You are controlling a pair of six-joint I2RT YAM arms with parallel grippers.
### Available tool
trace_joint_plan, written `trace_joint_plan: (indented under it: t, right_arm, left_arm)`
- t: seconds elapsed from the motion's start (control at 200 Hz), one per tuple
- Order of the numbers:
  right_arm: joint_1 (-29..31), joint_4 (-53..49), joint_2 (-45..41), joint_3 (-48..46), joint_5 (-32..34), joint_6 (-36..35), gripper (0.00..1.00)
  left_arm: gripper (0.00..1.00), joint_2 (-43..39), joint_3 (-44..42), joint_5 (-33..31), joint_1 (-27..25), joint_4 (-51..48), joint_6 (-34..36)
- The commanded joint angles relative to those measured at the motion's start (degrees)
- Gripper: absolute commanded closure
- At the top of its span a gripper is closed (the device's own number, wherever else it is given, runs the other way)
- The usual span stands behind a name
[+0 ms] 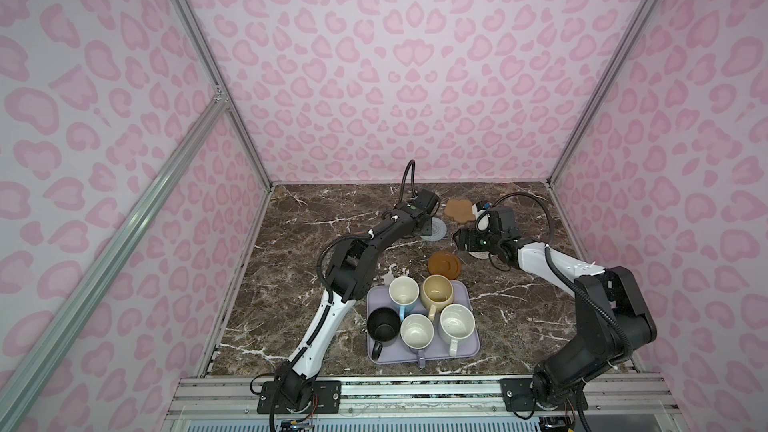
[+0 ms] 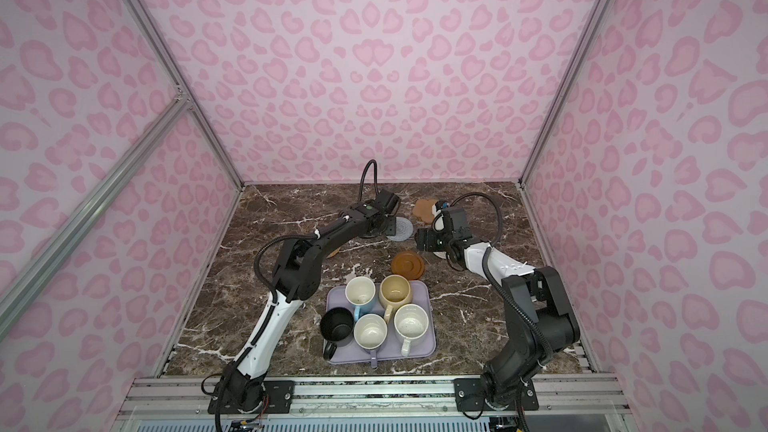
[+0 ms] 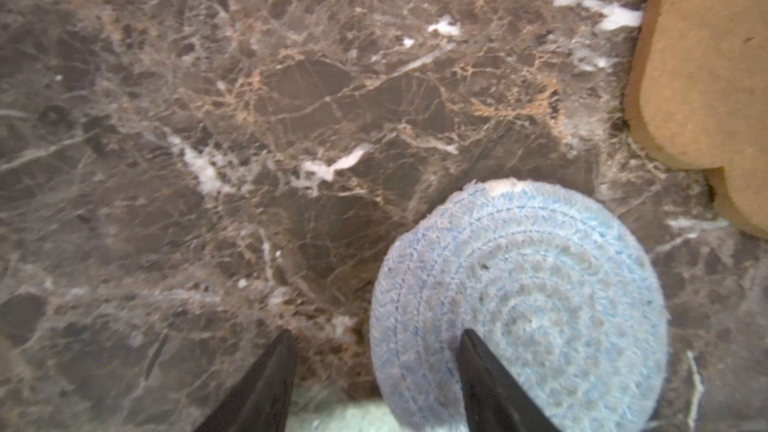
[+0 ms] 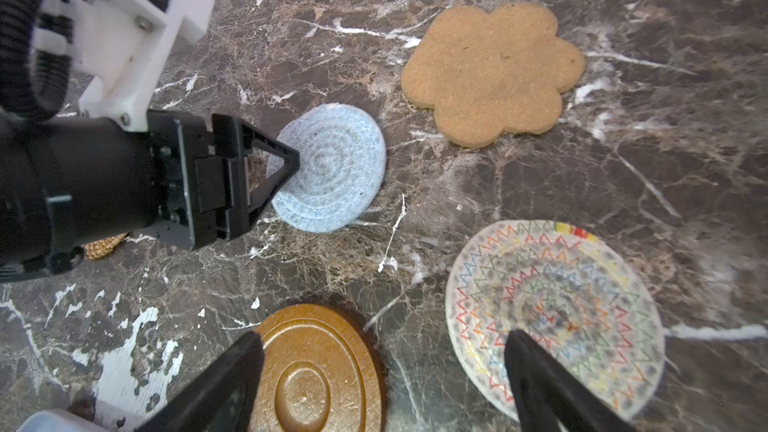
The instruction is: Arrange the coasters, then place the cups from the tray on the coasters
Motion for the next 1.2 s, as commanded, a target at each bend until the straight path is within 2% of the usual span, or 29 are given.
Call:
trace_joint_plan:
  t: [0.0, 0.19, 0.555, 1.195]
  right_arm:
    - [0.0, -0.1, 0.0, 0.1, -0.3, 0.5, 0.08]
    - [0.2, -0.3, 0.1, 0.3, -0.1, 0.6, 0.08]
    - [2.4, -1.5, 0.4, 1.7, 1.1, 0.3, 0.08]
    - [4.4, -3.6, -0.5, 2.9, 3.8, -0.4, 0.08]
  left_arm:
    - [0.38, -3.6, -6.7, -0.6, 1.1, -3.1, -0.6]
    - [0.42, -9.9, -16.9, 0.7, 2.5, 1.3, -0.3]
    - [0.42, -17.2, -28.6, 1.3, 6.2, 5.5, -0.7]
    - [0.44, -21.3, -34.5, -0.3, 8.7, 5.4, 0.0]
